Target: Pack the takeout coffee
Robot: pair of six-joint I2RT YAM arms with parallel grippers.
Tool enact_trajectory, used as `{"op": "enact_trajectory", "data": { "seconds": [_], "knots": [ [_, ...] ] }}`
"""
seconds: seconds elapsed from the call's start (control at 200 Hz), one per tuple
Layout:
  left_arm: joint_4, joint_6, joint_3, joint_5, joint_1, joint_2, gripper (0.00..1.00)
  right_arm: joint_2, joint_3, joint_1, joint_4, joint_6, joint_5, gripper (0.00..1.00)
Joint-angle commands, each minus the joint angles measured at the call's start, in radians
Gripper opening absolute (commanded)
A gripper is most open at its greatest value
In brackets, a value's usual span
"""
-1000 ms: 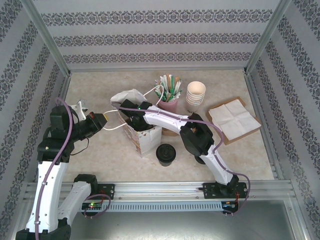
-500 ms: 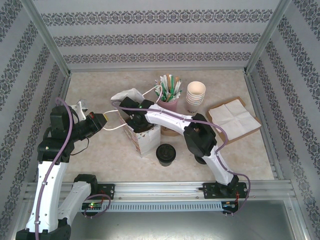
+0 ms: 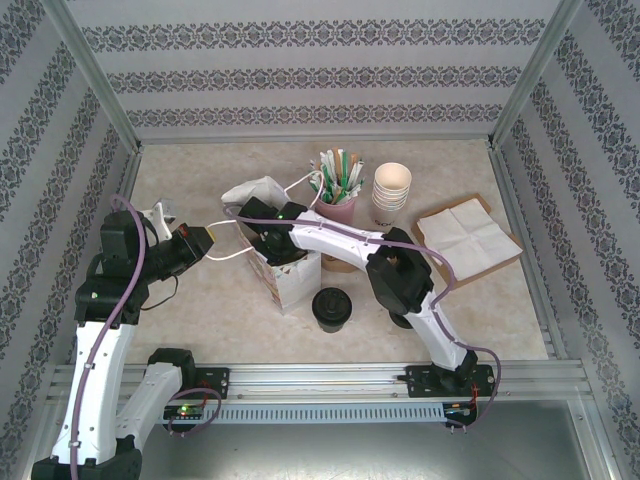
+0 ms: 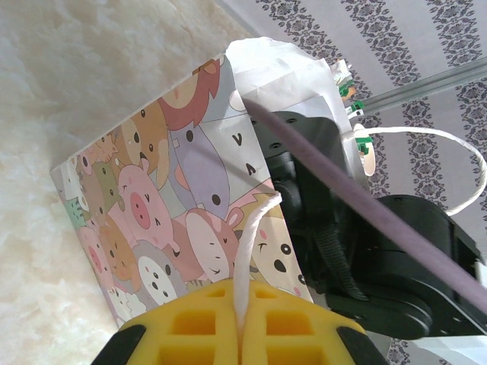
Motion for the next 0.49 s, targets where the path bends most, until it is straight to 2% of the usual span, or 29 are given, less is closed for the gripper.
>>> {"op": "enact_trajectory", "data": {
  "seconds": [0.0, 0.225, 0.49],
  "knots": [
    [0.005, -0.007, -0.009, -0.006, 0.005, -0.003, 0.05, 0.043, -0.013, 0.006, 0.0, 0.013, -0.011, 0.08],
    [0.005, -0.008, -0.012, -0.005, 0.004, -0.005, 0.05, 0.068, -0.025, 0.002, 0.005, 0.02, -0.025, 0.08],
    [0.006, -0.012, -0.016, -0.007, 0.004, -0.01, 0.05, 0.01, -0.016, 0.002, 0.012, 0.014, -0.01, 0.1]
  ]
}}
